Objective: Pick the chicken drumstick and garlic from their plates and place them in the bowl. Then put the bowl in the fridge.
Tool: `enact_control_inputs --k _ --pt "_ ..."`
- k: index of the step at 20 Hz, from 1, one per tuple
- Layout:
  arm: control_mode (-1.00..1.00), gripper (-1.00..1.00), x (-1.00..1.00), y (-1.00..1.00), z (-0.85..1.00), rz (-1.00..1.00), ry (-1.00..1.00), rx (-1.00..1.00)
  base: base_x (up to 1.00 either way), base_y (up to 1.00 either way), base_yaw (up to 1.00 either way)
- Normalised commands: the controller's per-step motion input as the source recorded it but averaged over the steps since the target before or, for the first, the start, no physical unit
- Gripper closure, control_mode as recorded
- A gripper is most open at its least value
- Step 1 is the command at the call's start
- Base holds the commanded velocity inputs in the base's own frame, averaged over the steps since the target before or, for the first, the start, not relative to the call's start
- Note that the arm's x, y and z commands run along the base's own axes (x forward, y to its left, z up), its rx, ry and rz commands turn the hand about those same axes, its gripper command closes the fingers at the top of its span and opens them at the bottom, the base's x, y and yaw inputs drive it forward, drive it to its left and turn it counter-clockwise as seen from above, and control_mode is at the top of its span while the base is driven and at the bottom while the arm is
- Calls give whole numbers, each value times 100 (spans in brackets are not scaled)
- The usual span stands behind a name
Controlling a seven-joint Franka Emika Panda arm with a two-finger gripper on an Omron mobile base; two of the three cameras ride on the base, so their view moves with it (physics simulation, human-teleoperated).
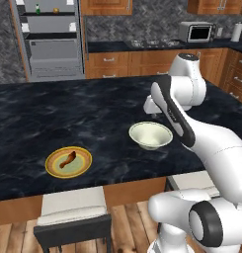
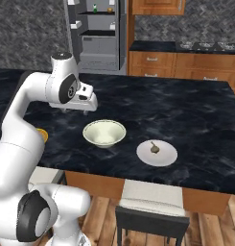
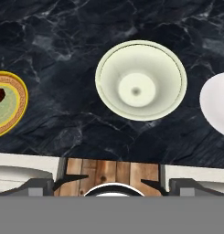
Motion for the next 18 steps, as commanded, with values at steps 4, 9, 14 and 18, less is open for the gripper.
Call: enact_control_inputs --k 4,9,14,18 --pt "-100 -100 -3 0 0 0 0 0 0 0 0" --pt "-100 -100 -11 34 -12 0 -2 0 0 0 0" --pt "-100 -100 -1 80 -16 -7 -1 0 0 0 0" --pt "-100 -100 0 73 -26 -6 14 0 0 0 0"
